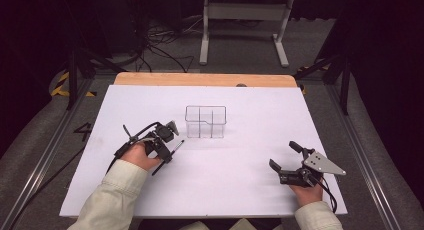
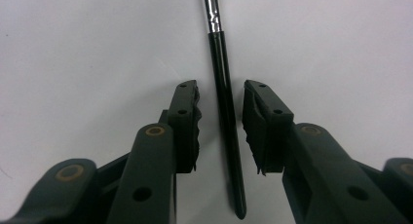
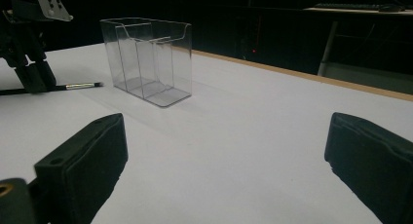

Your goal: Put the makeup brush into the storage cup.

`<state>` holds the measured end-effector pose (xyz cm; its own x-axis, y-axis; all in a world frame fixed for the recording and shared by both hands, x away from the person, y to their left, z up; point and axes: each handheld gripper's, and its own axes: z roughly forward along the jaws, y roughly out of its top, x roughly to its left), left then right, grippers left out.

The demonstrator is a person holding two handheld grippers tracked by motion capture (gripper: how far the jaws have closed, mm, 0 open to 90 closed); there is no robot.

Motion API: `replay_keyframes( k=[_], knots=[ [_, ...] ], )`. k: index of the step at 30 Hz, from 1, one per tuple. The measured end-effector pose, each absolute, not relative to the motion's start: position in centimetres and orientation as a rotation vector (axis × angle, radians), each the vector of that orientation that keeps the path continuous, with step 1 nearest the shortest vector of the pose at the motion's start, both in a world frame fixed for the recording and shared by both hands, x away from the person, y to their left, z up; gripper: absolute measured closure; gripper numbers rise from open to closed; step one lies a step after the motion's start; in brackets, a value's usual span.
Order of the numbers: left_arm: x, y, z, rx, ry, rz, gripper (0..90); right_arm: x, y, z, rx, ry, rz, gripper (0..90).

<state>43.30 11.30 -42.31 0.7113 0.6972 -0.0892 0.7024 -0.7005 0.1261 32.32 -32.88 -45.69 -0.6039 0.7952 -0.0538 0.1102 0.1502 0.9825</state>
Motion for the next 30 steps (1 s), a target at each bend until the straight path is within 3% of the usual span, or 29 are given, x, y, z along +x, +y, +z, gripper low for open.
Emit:
replay_keyframes(
  k=[11,30],
  knots=[
    [43.06,10.89,-42.34,2.800,1.179,0.009,82.4,32.32,-32.84,-45.70,0.859,1.846,1.494,2.7],
    [42.91,11.43,-41.68,2.799,1.133,-0.025,83.2,32.36,-32.82,-45.70,0.854,1.850,1.493,3.4]
  ],
)
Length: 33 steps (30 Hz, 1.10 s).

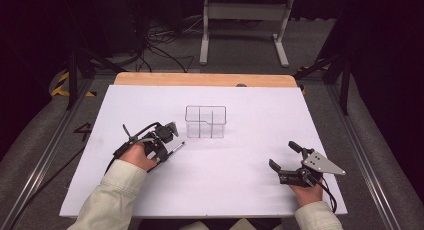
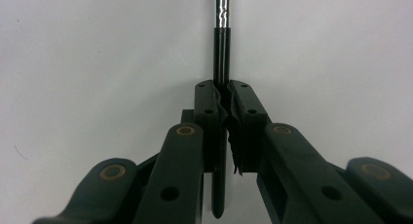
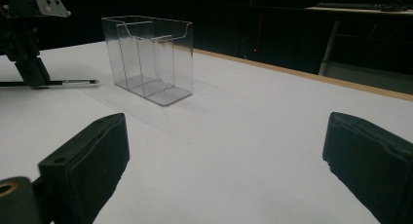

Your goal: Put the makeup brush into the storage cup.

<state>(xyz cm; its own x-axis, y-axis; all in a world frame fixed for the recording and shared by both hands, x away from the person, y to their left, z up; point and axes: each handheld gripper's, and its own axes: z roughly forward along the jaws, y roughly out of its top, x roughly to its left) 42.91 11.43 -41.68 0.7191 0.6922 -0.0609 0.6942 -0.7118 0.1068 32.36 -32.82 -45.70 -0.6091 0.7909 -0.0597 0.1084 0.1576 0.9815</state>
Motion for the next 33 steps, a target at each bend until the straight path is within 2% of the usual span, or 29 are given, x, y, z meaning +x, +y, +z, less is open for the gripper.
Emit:
replay_keyframes(
  k=[22,33],
  knots=[
    [40.5,12.5,-36.5,2.643,0.986,-0.021,83.2,32.4,-32.8,-45.7,0.859,1.851,1.493,3.8],
    [39.3,13.3,-34.2,2.517,0.900,0.053,83.2,32.4,-32.8,-45.7,0.856,1.853,1.494,4.0]
  ],
)
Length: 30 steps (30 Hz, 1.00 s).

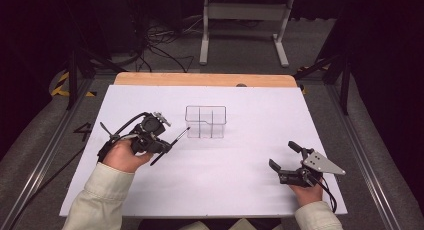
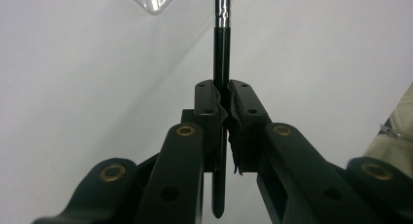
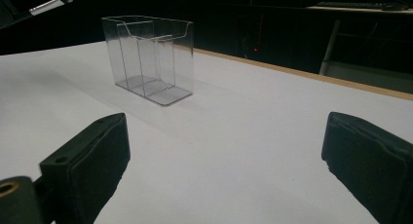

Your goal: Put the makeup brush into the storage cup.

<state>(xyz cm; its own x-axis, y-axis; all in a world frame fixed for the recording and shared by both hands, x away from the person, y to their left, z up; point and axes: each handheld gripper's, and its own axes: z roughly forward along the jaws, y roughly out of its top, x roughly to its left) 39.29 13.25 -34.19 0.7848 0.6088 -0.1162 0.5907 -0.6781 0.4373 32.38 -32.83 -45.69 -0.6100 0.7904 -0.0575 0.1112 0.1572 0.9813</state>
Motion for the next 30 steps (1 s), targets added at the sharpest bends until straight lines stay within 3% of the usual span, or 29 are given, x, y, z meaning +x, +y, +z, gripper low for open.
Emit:
replay_keyframes(
  k=[30],
  knots=[
    [38.5,15.0,-33.0,2.127,0.653,0.251,83.1,32.4,-32.8,-45.7,0.852,1.861,1.495,4.2]
  ],
)
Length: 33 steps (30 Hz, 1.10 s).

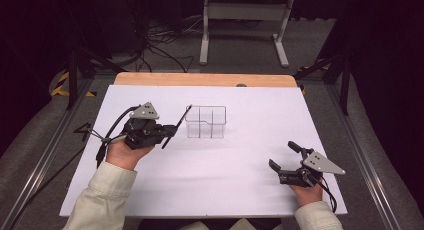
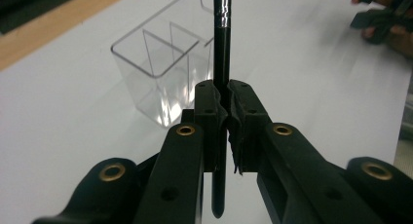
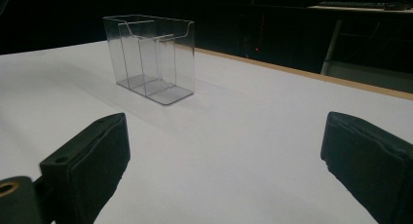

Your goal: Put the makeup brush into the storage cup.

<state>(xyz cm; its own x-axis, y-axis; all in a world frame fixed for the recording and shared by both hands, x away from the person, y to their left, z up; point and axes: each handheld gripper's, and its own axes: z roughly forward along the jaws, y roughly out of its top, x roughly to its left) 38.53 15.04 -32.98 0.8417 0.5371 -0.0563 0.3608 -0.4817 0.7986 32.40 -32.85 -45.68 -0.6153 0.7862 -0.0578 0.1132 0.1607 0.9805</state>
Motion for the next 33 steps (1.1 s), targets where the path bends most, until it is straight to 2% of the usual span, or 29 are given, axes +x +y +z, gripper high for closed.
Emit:
replay_keyframes(
  k=[21,25,33],
  knots=[
    [39.1,17.0,-34.8,1.847,0.497,0.305,83.1,32.4,-32.8,-45.7,0.853,1.861,1.498,4.2],
    [39.3,17.3,-35.2,1.799,0.485,0.283,83.1,32.4,-32.8,-45.7,0.853,1.861,1.499,4.2],
    [39.3,17.2,-35.7,1.746,0.430,0.313,83.1,32.4,-32.8,-45.7,0.853,1.862,1.499,4.2]
  ],
)
